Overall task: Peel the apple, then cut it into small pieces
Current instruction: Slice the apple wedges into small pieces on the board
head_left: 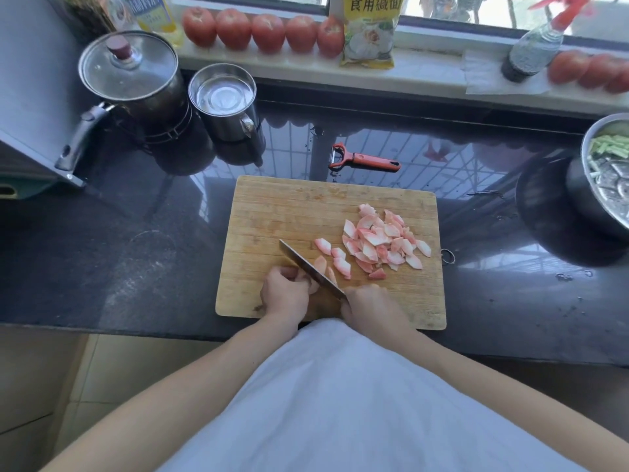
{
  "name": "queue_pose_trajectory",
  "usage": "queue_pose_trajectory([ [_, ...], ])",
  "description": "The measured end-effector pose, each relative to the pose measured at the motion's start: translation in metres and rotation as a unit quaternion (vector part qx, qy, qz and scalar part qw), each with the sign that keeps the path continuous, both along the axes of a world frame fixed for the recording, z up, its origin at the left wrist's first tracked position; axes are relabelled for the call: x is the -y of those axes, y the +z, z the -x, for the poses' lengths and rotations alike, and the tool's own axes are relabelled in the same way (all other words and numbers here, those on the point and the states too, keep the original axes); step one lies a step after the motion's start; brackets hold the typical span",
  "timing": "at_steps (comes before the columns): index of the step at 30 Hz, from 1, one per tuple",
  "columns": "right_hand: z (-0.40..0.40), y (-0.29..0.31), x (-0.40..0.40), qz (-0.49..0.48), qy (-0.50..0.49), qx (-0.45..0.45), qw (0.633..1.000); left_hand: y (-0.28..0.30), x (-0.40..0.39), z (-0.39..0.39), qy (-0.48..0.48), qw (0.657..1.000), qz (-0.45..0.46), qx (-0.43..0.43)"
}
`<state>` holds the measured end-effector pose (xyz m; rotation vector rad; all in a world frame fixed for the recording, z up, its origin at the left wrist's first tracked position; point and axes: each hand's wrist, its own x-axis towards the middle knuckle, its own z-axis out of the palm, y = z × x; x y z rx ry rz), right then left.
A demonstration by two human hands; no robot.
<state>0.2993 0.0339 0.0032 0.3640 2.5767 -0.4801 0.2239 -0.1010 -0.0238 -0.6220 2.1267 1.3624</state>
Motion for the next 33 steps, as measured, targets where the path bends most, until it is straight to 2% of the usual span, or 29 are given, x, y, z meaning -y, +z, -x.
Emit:
queue_pose_trajectory([
  [5, -0.020, 0.007, -0.027, 0.007, -0.115, -0.049, 0.992, -0.006, -0.002, -0.001, -0.011, 1.000, -0.011, -0.004],
  [8, -0.026, 0.017, -0.028, 0.015, -0.087, -0.054, 0.995, -0.007, -0.009, 0.001, -0.025, 1.000, -0.003, 0.003],
  [14, -0.029, 0.018, -0.023, -0.038, 0.002, -0.011, 0.999, -0.009, -0.012, 0.003, -0.030, 0.999, 0.032, -0.004],
  [28, -0.019, 0.013, -0.020, -0.028, 0.013, 0.035, 0.999, -0.014, -0.013, 0.009, -0.025, 0.999, 0.028, 0.021],
  [33, 0.007, -0.001, -0.003, -0.009, 0.000, 0.007, 1.000, -0.013, -0.012, 0.008, -0.036, 0.999, 0.038, 0.009],
])
